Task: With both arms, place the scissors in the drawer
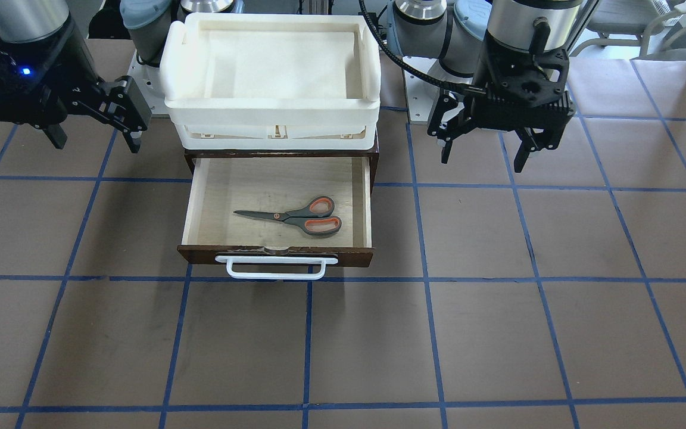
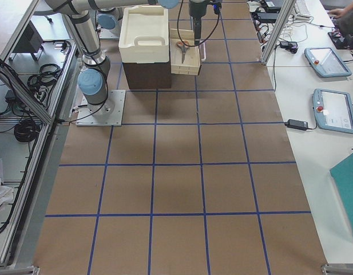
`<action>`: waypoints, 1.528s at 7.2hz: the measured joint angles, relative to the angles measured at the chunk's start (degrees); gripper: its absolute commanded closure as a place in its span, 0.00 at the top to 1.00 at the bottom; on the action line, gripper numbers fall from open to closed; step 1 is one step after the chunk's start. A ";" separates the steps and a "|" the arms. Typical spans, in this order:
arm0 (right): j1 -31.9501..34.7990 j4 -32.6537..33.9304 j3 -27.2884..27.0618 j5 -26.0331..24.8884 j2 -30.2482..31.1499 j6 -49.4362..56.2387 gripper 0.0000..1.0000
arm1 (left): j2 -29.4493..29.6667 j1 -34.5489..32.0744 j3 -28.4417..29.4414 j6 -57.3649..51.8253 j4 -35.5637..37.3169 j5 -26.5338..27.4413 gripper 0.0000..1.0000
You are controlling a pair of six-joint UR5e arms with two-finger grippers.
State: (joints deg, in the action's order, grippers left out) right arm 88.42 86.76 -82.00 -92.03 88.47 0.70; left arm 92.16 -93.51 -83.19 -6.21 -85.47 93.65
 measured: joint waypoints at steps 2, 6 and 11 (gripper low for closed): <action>0.00 -0.03 0.00 -0.06 0.06 -0.06 1.00 | -0.38 0.47 -0.90 4.63 0.99 -0.65 1.00; 0.08 -0.01 0.00 0.02 0.07 -0.09 1.00 | -1.11 0.49 -1.99 7.98 1.40 -0.93 1.00; 0.04 -0.01 -0.08 0.10 0.03 -0.16 1.00 | -1.45 0.50 -2.65 7.58 1.47 -1.03 1.00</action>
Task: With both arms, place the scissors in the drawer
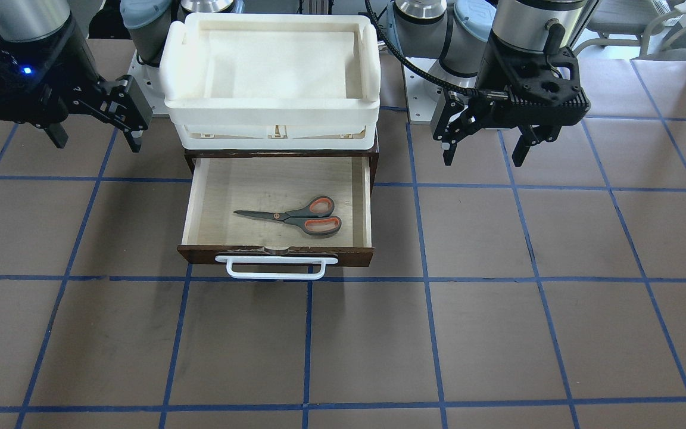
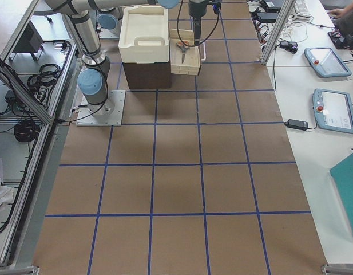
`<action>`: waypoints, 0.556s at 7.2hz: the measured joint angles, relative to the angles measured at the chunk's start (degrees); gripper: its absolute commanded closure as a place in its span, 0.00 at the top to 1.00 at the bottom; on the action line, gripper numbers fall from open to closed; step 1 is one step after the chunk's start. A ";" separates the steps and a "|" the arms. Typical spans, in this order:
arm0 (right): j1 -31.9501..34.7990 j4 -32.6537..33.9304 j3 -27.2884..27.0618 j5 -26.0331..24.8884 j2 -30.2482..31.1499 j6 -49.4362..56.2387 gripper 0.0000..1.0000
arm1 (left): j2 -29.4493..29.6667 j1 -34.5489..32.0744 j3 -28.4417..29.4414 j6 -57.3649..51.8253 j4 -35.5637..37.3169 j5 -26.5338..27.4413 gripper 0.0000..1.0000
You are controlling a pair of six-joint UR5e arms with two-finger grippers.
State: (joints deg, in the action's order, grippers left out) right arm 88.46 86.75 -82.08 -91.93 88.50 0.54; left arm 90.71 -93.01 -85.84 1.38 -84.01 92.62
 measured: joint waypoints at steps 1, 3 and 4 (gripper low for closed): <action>0.00 0.00 0.00 0.00 0.00 -0.01 1.00 | 0.00 0.05 -0.02 -0.03 0.02 -0.77 1.00; -0.03 0.00 -0.01 0.00 -0.05 -0.01 1.00 | -0.01 0.10 -0.03 -0.23 -0.09 -2.40 1.00; -0.03 0.00 -0.01 -0.02 -0.07 -0.01 1.00 | -0.01 0.07 -0.03 -0.33 -0.17 -2.32 1.00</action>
